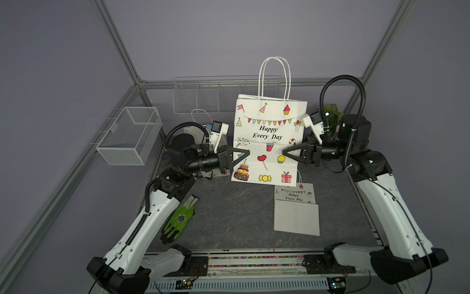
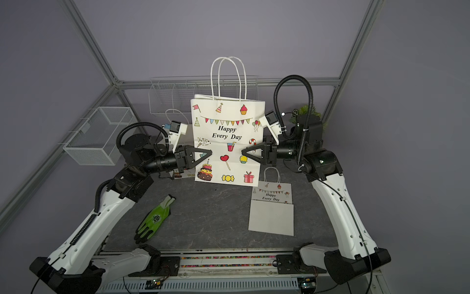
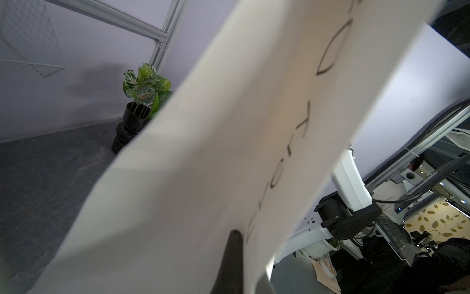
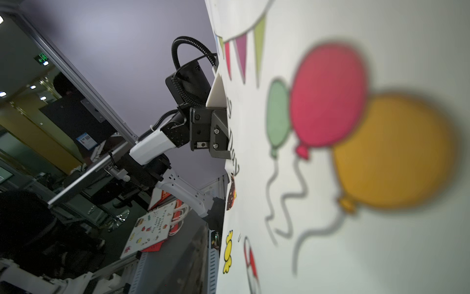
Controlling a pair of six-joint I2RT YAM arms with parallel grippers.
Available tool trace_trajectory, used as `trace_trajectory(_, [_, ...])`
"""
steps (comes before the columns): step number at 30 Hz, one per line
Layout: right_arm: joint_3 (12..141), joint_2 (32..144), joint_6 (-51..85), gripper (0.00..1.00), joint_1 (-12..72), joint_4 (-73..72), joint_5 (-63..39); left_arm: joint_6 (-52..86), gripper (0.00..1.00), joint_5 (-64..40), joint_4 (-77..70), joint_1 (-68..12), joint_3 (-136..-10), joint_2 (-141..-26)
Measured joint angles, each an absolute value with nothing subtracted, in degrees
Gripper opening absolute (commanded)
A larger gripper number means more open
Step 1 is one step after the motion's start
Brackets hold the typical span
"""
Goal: Put away the paper bag
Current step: Press the paper bag.
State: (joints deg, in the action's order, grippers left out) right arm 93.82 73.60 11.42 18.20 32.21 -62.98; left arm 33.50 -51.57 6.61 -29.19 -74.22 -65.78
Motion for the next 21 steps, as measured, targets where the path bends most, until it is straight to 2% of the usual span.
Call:
trace_trajectory(3, [94.28,73.6,10.15,0.07,18.22,33.69,-61.6,34.81,0.15,-52.97,5.02,-29.19,-74.02,-65.73])
trace_trajectory(4, [94.48,73.6,9.91,0.07,18.24,34.33,-61.08,34.83,0.23,-52.99,4.56,-29.19,-74.02,-65.69])
trace_trajectory(6, [94.94,73.6,9.37,0.07,18.26,36.16,-60.12,33.91,0.57,-52.97,4.95,-29.15,-74.02,-65.25])
trace_trajectory(8, [95.42,73.6,9.17,0.07,18.06,37.08,-59.31,32.16,0.8,-52.62,6.79,-29.15,-74.19,-64.6])
trace_trajectory(9, [95.72,73.58,9.13,0.07,17.8,37.45,-59.09,30.98,0.86,-51.92,8.47,-28.97,-74.37,-64.12])
trace_trajectory(12, [96.4,73.28,9.13,0.07,16.51,38.26,-58.76,28.45,0.99,-49.39,12.49,-26.85,-74.67,-61.93])
trace_trajectory(18, [96.44,72.58,10.5,0.07,14.26,36.67,-63.57,31.16,1.0,-49.3,8.14,-15.18,-74.89,-58.37])
trace_trajectory(21, [96.44,73.32,12.6,0.07,13.82,33.61,-69.84,34.5,0.99,-50.98,2.09,-14.09,-75.33,-60.1])
